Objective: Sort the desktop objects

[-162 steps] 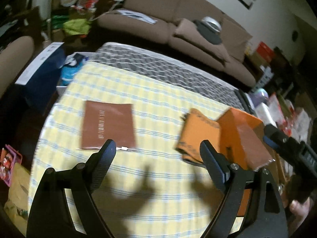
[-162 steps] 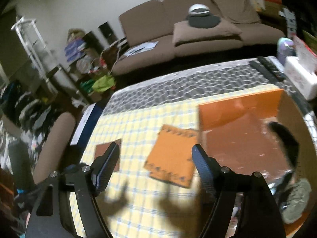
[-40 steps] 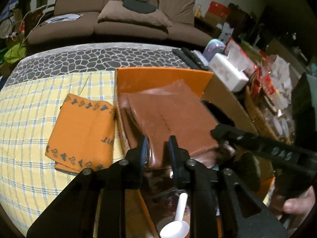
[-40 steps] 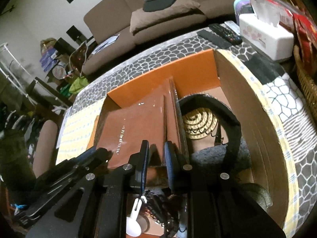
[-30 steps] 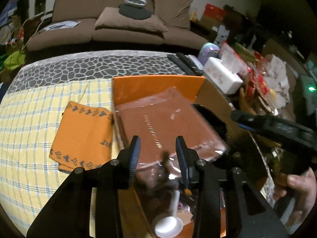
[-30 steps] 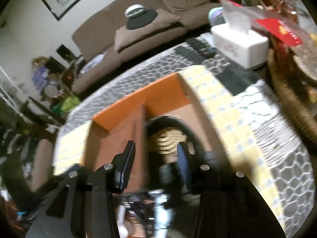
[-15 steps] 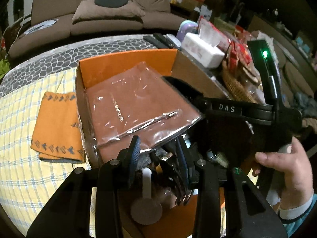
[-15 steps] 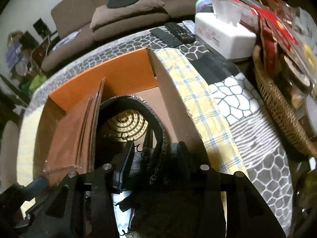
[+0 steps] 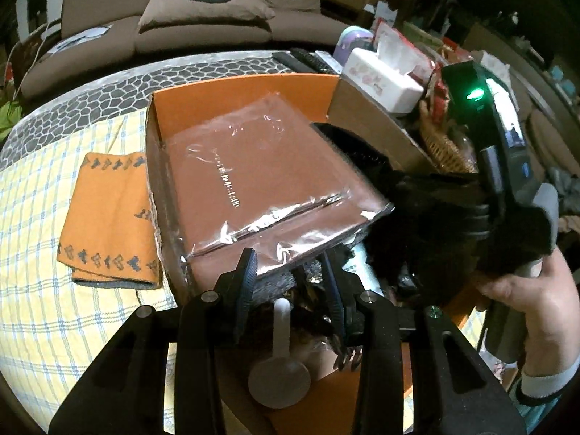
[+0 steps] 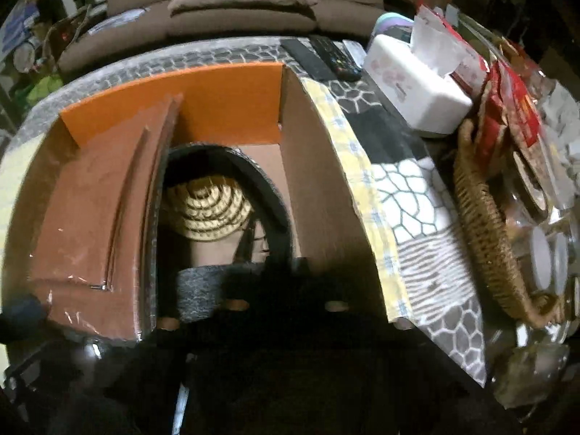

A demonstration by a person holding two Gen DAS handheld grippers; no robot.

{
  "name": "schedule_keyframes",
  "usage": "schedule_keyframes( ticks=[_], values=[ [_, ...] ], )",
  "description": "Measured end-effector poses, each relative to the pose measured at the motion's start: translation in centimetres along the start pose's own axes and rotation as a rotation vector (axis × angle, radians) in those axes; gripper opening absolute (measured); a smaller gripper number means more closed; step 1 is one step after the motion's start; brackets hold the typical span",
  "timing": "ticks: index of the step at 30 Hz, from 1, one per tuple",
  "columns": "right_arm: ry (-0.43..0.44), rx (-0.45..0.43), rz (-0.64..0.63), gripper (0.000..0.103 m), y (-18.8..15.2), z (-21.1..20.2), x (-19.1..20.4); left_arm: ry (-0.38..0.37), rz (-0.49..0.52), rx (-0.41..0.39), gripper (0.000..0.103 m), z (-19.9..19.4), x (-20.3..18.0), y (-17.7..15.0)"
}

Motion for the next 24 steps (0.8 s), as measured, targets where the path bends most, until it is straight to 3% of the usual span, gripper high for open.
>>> schedule_keyframes(
  ticks=[8,15,24],
  values=[
    [-0.019,-0.251,0.037,0.007,2.4,-5.8,-1.0,-0.006,-0.035,-0.018,0.034,-0.6,0.8,0.5],
    [0.122,-0.166,0.133,0.008,2.1,-4.3,-1.6,-0.016,-0.04,-0.008,0.034,-0.5,0.5,0.4],
    [0.205,-0.285,0.176,0.008,3.8,-10.2,-2.4,-0.055,-0.071,-0.001,0.038,-0.9,1.0,0.7]
  ],
)
Point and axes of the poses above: each gripper's, at about its wrist camera, not at the fingertips, and z roughly the way its jaws point, x to its left, y to its top, the point moved 1 cm from there along z, roughly the way its jaws point, and after that the axes turned 10 degrees about -x, right-handed, at the moved point
